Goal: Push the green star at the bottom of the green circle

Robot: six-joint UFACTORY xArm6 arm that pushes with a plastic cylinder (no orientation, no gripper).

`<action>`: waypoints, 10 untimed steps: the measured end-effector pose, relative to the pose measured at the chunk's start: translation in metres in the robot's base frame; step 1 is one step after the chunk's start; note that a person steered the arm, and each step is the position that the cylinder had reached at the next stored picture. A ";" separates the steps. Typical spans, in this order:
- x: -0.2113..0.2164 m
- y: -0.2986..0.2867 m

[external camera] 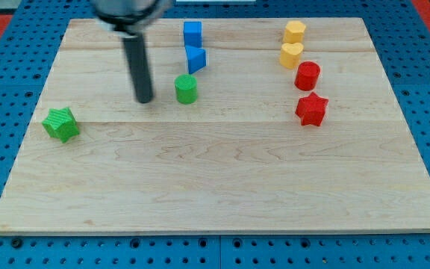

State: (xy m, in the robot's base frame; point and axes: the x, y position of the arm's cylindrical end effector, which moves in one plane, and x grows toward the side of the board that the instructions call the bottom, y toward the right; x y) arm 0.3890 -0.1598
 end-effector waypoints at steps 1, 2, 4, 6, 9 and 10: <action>-0.003 -0.101; 0.018 -0.141; 0.065 -0.091; 0.051 -0.066; 0.046 -0.014; 0.042 -0.010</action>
State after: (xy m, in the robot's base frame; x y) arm 0.4313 -0.1703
